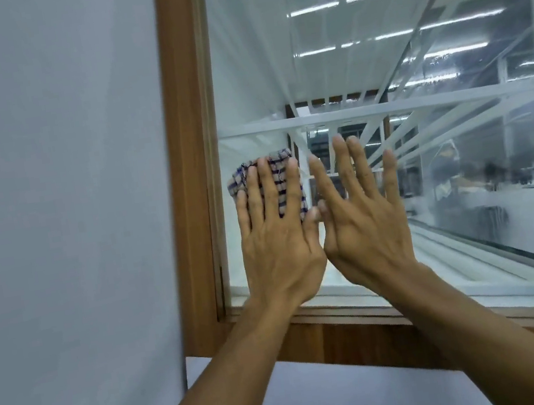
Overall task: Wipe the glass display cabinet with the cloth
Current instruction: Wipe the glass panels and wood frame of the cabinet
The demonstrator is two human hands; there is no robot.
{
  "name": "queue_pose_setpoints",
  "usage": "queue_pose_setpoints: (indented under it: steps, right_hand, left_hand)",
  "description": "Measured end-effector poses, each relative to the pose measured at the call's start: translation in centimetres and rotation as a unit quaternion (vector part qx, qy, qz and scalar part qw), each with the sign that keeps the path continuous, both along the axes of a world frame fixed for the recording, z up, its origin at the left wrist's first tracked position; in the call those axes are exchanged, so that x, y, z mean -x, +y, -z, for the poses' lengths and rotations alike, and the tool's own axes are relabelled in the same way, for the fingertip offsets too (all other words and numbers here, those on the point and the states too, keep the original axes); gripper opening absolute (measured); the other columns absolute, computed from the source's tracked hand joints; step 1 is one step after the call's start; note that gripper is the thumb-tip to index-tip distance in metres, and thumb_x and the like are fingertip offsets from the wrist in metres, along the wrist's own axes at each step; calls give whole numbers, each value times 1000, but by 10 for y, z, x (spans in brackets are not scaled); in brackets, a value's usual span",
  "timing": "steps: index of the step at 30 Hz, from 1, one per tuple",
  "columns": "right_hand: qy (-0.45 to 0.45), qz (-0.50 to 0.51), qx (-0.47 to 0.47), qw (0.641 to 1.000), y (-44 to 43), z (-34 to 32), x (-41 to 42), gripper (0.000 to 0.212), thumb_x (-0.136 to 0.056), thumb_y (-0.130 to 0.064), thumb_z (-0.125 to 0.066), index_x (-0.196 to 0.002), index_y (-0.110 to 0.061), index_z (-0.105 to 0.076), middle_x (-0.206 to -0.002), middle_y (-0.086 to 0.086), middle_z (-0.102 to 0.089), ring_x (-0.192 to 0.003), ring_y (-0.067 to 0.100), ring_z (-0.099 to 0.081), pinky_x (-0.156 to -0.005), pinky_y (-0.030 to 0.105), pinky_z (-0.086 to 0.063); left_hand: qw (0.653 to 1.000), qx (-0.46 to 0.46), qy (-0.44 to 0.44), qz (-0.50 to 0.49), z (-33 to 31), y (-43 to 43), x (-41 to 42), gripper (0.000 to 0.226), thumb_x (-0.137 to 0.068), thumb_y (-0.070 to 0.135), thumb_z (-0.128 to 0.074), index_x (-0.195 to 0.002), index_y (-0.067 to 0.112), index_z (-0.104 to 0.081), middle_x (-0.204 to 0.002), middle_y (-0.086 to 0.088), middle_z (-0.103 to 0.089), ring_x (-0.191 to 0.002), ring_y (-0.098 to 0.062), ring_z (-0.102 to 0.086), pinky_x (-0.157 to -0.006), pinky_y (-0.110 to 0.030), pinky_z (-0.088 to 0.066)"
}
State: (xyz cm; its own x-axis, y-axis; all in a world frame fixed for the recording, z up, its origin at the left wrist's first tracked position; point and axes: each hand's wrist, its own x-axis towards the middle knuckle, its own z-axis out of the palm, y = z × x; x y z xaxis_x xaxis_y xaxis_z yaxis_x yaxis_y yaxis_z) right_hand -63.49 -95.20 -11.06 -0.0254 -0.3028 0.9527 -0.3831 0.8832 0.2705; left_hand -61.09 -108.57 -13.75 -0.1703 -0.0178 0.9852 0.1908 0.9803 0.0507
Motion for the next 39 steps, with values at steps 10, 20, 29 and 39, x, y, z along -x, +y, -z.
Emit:
queue_pose_setpoints:
  steps: [10,20,29,39]
  right_hand:
    - [21,8,43,999,86,-140,7,59,-106,-37,-19,-163,-21,-18,-170,18,-5,-158,33,-4,-125,60,-1]
    - [14,63,81,995,187,-281,-1,60,-105,-36,-23,-162,-17,-23,-169,23,-7,-158,35,-4,-125,61,-5]
    - [1,23,125,992,258,-381,-22,63,-100,-25,-32,-161,-13,-23,-170,16,-8,-159,29,0,-127,56,-4]
    - [-23,-141,65,988,299,-410,-12,57,-101,-15,-37,-154,3,-30,-167,18,-21,-157,33,-14,-123,62,-22]
  left_hand:
    - [996,61,53,35,-148,81,13,60,-108,36,-27,-165,21,-15,-173,-11,-5,-160,-24,1,-129,-49,-4]
    - [987,127,51,78,-300,173,12,61,-108,37,-27,-165,19,-16,-173,-11,-3,-160,-24,3,-129,-51,-5]
    - [981,157,39,105,-405,253,14,60,-109,36,-21,-165,18,-10,-173,-10,2,-160,-24,6,-129,-50,-4]
    - [978,53,76,185,-447,299,14,56,-107,22,-28,-162,11,-26,-171,-9,-20,-160,-22,-9,-129,-47,-11]
